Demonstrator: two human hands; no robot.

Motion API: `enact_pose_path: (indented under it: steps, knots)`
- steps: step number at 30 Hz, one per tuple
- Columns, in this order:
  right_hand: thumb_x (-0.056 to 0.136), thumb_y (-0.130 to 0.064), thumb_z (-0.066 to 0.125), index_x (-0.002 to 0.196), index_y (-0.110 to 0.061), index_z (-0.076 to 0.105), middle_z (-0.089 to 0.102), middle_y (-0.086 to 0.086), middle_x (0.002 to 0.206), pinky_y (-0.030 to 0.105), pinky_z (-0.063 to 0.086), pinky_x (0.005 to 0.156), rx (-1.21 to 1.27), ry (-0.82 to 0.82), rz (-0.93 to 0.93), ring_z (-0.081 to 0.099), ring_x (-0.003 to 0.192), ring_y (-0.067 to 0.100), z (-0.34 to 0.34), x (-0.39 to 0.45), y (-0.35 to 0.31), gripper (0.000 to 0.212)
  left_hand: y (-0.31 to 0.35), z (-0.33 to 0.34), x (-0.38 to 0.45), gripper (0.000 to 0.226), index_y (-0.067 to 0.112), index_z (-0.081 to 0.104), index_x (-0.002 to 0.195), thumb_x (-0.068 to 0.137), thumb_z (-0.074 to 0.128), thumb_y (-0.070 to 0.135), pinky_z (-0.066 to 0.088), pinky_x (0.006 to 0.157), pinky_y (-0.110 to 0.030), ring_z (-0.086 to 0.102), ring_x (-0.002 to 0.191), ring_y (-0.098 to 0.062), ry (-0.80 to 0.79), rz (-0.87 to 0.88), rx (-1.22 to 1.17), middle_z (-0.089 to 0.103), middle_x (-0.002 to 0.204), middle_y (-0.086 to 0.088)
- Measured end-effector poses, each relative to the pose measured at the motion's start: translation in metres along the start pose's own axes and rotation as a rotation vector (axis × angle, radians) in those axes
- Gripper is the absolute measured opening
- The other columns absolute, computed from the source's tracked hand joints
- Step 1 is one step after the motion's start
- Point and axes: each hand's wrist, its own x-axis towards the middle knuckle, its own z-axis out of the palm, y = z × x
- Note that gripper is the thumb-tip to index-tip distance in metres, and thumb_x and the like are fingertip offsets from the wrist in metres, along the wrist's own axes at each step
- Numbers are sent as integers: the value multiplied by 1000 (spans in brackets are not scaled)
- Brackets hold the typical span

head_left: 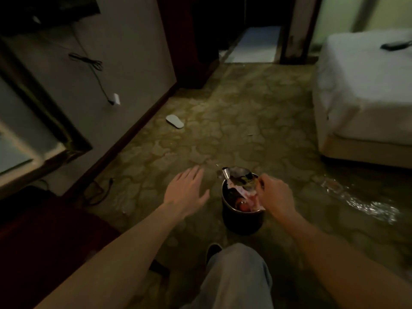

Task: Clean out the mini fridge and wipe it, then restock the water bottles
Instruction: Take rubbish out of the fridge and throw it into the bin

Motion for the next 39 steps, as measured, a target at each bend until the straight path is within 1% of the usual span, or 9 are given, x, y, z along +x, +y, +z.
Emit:
enact_pose_path:
  steps: [3,6,10,17,23,26,31,36,39]
  knots:
    - [96,-29,51,81,-16,58,57,-1,72,32,45,55,-75,34,55,54,62,17,23,23,37,21,6,40,37,73,19,12,157,98,36,55,11,120,-35,16,150,-17,-58,7,-14,15,164,-1]
    - [97,-29,50,82,-18,58,54,-3,73,30,43,55,-145,32,87,52,63,14,45,46,67,20,6,80,66,74,19,10,157,98,37,55,12,121,-37,15,150,-18,-115,7,-29,13,164,-2]
    - [96,-25,53,89,-16,61,59,0,84,29,42,62,-260,29,-4,53,75,16,80,74,87,14,3,126,94,73,18,9,157,99,39,52,9,120,-37,12,150,-18,-179,-17,-63,10,164,-3]
    - [90,-30,53,113,-15,64,63,5,123,43,44,93,-366,-364,-267,55,113,27,177,87,103,30,6,191,114,72,17,9,156,100,41,48,8,120,-37,11,150,-18,-285,-9,-121,9,164,-3]
    - [92,-35,51,136,-21,47,35,6,153,46,28,113,-448,-544,-278,34,138,26,223,74,117,46,18,222,126,72,18,12,156,99,43,47,10,120,-37,14,149,-18,-294,22,-153,13,164,-4]
    - [92,-36,49,137,-20,46,34,2,155,45,29,111,-438,-514,-226,34,138,24,221,70,124,48,21,227,128,72,18,12,156,99,41,49,11,120,-38,15,149,-18,-293,31,-144,13,164,-4]
    - [94,-39,45,149,-19,31,44,3,147,45,30,111,-478,-442,-203,35,138,25,197,63,122,60,25,209,122,73,18,11,157,98,37,52,11,121,-38,14,150,-18,-257,33,-127,13,164,-3]
    - [95,-44,39,143,-20,38,45,5,146,46,33,111,-446,-379,-239,37,138,24,154,53,93,53,28,164,99,73,19,8,157,99,34,55,5,120,-37,10,150,-17,-198,15,-102,7,165,-3]
    - [97,-51,37,150,-21,28,36,6,154,47,27,115,-406,-347,-259,30,143,25,121,46,63,62,22,130,74,74,19,6,157,99,30,57,4,119,-35,8,151,-16,-153,14,-63,4,165,-2]
